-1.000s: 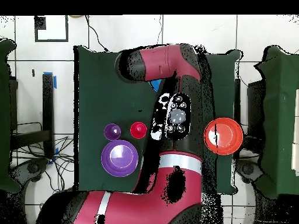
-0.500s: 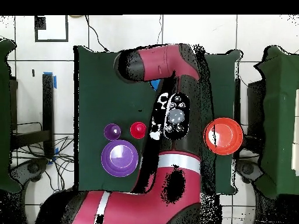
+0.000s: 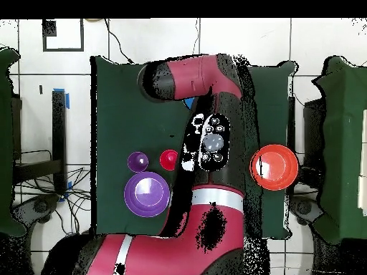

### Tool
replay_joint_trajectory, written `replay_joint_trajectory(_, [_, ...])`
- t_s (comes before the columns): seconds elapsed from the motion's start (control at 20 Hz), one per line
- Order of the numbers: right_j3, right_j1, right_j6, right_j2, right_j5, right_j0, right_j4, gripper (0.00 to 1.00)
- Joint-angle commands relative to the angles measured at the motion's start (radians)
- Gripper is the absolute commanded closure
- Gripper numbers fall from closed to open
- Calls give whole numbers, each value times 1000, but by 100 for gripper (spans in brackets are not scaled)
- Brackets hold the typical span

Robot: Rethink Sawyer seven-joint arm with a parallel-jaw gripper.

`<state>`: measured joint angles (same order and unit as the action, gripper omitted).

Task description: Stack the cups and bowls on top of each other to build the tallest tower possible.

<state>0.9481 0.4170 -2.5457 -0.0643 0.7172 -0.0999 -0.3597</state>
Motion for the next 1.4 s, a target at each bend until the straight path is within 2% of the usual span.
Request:
replay_joint_trajectory(0.05, [-1,-64,52,76,69,27,12,100])
replay_joint_trajectory(1.4, [30,-69,60,68,-1,17,-10,100])
